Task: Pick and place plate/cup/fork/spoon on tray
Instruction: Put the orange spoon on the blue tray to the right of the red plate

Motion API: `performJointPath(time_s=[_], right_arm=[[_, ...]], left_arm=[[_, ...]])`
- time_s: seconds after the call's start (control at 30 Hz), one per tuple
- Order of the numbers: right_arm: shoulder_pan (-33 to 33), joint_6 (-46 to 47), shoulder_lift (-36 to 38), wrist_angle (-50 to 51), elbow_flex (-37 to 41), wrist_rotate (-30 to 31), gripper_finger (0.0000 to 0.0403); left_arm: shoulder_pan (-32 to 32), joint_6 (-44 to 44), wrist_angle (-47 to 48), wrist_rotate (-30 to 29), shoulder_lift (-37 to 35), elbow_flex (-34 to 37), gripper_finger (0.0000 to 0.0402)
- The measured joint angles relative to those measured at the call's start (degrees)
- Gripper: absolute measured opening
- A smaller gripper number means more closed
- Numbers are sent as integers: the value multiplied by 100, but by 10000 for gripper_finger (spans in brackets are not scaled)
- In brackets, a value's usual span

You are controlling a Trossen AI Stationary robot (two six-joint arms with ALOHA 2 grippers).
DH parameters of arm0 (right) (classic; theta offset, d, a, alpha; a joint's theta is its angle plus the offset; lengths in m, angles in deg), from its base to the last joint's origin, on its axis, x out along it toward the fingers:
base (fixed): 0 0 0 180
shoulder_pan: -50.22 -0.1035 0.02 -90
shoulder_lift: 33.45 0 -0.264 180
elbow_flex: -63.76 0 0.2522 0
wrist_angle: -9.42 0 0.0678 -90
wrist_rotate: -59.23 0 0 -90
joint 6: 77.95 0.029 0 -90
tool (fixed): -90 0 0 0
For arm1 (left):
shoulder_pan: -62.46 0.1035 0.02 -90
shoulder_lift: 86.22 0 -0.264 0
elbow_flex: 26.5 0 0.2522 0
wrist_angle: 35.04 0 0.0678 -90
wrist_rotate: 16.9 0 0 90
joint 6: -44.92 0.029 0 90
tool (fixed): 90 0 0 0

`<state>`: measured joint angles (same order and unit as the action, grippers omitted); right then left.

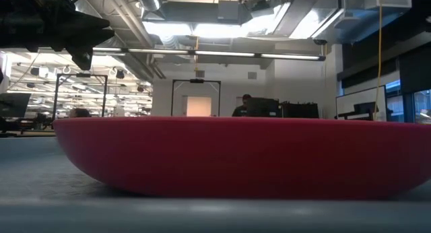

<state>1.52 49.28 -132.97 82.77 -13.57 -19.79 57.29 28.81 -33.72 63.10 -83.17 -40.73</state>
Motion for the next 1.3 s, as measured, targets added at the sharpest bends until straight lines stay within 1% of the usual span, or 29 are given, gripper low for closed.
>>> performJointPath(time_s=[0.13,0.2,0.33,0.53,0.67,0.87,1.03,1.3], right_arm=[[231,-487,0,-259,-135,366,0],[380,-712,0,-283,-213,394,0],[763,-1148,0,-344,-354,184,0],[1337,-1969,-32,-728,-580,-83,0],[1602,-2122,-257,-719,-708,-463,0],[1787,-2011,-568,-691,-728,-1102,0],[1904,-1975,-709,-556,-728,-1214,0],[2134,-2252,-732,168,-728,-1265,0]], left_arm=[[0,10,0,0,0,0,94],[0,10,0,0,0,0,94],[0,10,0,0,0,0,94],[0,10,-2,0,0,0,94],[0,12,0,0,0,0,94],[-1,12,-2,0,0,0,94],[0,12,-4,0,0,0,94],[0,10,-56,0,0,0,94]])
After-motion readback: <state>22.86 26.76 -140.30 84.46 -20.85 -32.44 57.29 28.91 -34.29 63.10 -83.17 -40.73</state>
